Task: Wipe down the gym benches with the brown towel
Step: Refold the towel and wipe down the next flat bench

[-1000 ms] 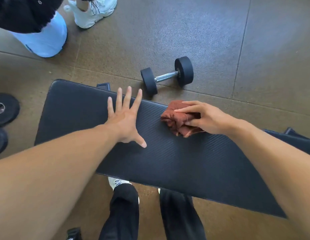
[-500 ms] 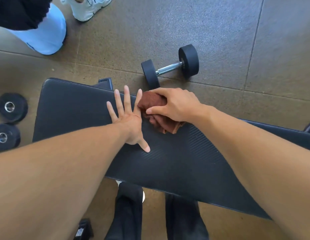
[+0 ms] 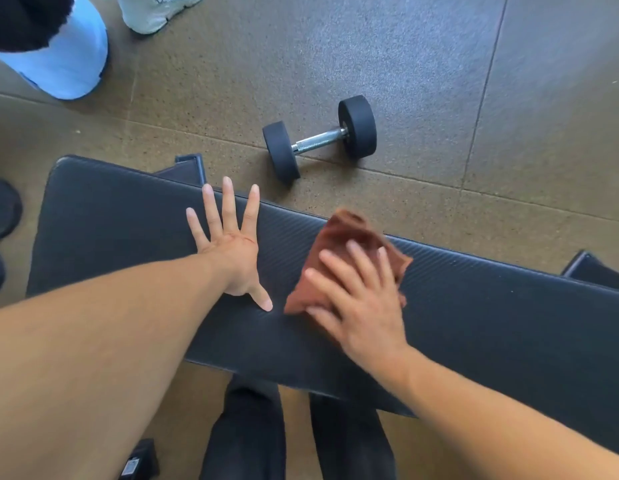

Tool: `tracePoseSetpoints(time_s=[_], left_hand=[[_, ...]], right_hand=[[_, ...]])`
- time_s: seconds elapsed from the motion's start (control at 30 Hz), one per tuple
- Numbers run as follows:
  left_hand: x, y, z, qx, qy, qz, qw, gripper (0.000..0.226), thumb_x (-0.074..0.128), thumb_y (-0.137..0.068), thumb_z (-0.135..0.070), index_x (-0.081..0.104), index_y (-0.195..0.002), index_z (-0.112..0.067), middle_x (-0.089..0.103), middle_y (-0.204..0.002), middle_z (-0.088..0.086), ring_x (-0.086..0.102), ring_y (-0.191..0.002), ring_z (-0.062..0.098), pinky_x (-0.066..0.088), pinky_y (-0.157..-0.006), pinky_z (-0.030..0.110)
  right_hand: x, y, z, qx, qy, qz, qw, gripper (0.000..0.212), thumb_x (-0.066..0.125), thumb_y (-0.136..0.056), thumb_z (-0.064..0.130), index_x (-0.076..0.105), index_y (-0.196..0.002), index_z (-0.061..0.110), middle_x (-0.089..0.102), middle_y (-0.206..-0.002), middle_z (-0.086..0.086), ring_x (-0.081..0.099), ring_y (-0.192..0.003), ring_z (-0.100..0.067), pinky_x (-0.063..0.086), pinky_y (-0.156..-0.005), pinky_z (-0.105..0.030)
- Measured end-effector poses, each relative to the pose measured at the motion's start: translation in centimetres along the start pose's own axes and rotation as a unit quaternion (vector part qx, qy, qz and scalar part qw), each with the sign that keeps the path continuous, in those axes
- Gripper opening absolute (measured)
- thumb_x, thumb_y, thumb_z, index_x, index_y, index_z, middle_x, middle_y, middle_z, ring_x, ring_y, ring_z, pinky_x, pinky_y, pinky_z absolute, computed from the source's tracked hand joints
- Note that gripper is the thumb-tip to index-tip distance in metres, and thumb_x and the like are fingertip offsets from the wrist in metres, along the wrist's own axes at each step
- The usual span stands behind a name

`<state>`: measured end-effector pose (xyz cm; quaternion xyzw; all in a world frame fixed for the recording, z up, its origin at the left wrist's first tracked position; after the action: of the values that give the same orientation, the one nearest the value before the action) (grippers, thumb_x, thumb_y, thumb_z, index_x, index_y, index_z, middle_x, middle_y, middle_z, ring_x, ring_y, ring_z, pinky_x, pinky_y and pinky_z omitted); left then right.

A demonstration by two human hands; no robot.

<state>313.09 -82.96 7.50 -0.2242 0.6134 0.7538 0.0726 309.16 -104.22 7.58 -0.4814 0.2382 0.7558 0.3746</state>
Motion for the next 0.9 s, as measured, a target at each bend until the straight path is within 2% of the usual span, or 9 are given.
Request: tracePoseSetpoints(time_s=[0.07,0.13,0.23,0.3,0.4,0.53,0.73,0.83,0.9], left_hand=[[-0.1,0.0,0.0,0.005,0.003,-0.003,1.0,0.185,0.092,-0.036,-0.071,-0.067,-0.117,-0.022,-0.071,-0.121,0.019,-0.057,-0.121,0.045,-0.021,-0.11,0.068],[0.1,-0.1,0.0,0.015,0.001,-0.009,1.0,0.183,0.092,-0.039,-0.07,-0.067,-0.117,-0.022,-0.072,-0.119,0.018,-0.058,-0.118,0.045,-0.022,-0.109,0.068],[0.1,-0.2,0.1,0.025,0.003,-0.018,1.0,0.184,0.092,-0.039,-0.07,-0.064,-0.122,-0.022,-0.07,-0.123,0.018,-0.056,-0.122,0.045,-0.021,-0.11,0.069],[0.2,-0.1,0.1,0.028,0.003,-0.026,0.999,0.186,0.092,-0.033,-0.072,-0.063,-0.124,-0.023,-0.068,-0.128,0.019,-0.054,-0.128,0.046,-0.021,-0.11,0.069],[0.2,-0.1,0.2,0.036,0.018,-0.037,0.999,0.188,0.092,-0.03,-0.072,-0.061,-0.126,-0.024,-0.064,-0.136,0.019,-0.052,-0.131,0.046,-0.02,-0.109,0.07],[0.6,-0.2,0.3,0.06,0.017,-0.062,0.996,0.187,0.092,-0.03,-0.072,-0.057,-0.133,-0.024,-0.061,-0.14,0.019,-0.051,-0.132,0.045,-0.021,-0.109,0.069],[1.1,0.2,0.6,0.112,0.04,-0.117,0.986,0.186,0.09,-0.026,-0.074,-0.046,-0.144,-0.028,-0.054,-0.149,0.017,-0.048,-0.136,0.043,-0.023,-0.109,0.067],[1.3,0.2,1.1,0.142,0.045,-0.141,0.979,0.181,0.09,-0.031,-0.075,-0.04,-0.149,-0.03,-0.051,-0.152,0.014,-0.048,-0.138,0.04,-0.024,-0.11,0.064],[1.5,0.3,1.7,0.172,0.042,-0.158,0.971,0.175,0.089,-0.037,-0.076,-0.035,-0.151,-0.032,-0.048,-0.155,0.011,-0.047,-0.14,0.037,-0.023,-0.113,0.061]], right_hand=[[2.4,3.0,4.3,-0.104,0.011,0.061,0.993,0.048,0.058,-0.099,0.057,0.063,-0.141,0.034,0.051,-0.156,0.003,0.034,-0.153,-0.033,0.022,-0.12,-0.069],[3.7,4.8,6.1,-0.126,0.017,0.095,0.987,0.049,0.054,-0.101,0.057,0.059,-0.144,0.034,0.048,-0.159,0.004,0.031,-0.154,-0.033,0.018,-0.122,-0.067],[3.4,3.7,4.5,-0.141,0.031,0.089,0.985,0.049,0.053,-0.103,0.056,0.057,-0.147,0.034,0.046,-0.16,0.004,0.032,-0.154,-0.033,0.021,-0.122,-0.066],[1.7,1.5,1.5,-0.109,0.043,0.059,0.991,0.048,0.055,-0.103,0.053,0.059,-0.146,0.032,0.048,-0.159,0.003,0.034,-0.152,-0.034,0.023,-0.12,-0.067],[-0.7,-2.9,-4.0,0.046,0.055,0.015,0.997,0.049,0.052,-0.102,0.053,0.058,-0.145,0.032,0.051,-0.156,0.0,0.037,-0.15,-0.036,0.024,-0.12,-0.064],[-1.2,-5.7,-5.8,0.201,0.04,0.004,0.979,0.056,0.039,-0.099,0.065,0.057,-0.144,0.037,0.055,-0.152,0.004,0.037,-0.147,-0.028,0.025,-0.122,-0.052],[0.2,-3.0,-1.7,0.255,0.024,-0.05,0.965,0.05,0.04,-0.105,0.05,0.047,-0.151,0.035,0.038,-0.164,0.007,0.018,-0.157,-0.024,0.005,-0.128,-0.053],[1.8,0.0,2.0,0.225,0.019,-0.045,0.973,0.051,0.039,-0.106,0.05,0.047,-0.153,0.034,0.035,-0.165,0.007,0.015,-0.158,-0.024,0.005,-0.128,-0.055],[3.1,2.9,4.6,0.18,0.038,-0.012,0.983,0.051,0.038,-0.107,0.051,0.046,-0.154,0.034,0.037,-0.165,0.007,0.017,-0.158,-0.026,0.008,-0.128,-0.057]])
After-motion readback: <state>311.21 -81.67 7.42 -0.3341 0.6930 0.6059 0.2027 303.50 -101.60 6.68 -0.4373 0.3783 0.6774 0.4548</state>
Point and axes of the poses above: each hand's wrist, its own y-axis away from the middle knuckle, its own x-axis out of the palm, z = x × y, the point moved 6 cm from there along -y, towards the middle knuckle
